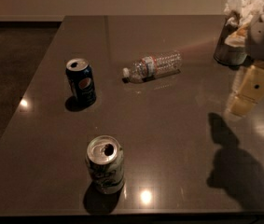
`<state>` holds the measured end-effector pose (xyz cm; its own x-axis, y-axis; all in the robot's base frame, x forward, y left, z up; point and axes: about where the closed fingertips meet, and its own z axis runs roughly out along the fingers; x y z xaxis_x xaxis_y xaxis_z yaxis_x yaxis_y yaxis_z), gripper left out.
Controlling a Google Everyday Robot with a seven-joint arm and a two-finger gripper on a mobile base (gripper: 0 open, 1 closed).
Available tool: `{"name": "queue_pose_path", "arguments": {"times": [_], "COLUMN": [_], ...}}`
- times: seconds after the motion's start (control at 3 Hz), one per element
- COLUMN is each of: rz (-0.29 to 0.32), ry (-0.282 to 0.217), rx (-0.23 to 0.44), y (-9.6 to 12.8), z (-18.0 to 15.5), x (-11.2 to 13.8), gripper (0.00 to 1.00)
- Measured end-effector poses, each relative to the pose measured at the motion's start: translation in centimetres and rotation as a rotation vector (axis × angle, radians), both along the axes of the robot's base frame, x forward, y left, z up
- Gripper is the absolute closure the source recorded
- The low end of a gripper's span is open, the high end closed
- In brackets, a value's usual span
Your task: Move pepsi can near 7up can
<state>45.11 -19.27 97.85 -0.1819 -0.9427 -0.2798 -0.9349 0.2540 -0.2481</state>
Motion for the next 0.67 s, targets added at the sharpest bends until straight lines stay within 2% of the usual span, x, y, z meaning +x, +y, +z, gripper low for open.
{"name": "queue_pose_path", "arguments": {"times": [0.67], "rz": [0.109], "ry": [-0.033], "rx": [0.177], "y": [8.5], "z": [-1.0], "x": [4.3], "gripper": [0.00]}}
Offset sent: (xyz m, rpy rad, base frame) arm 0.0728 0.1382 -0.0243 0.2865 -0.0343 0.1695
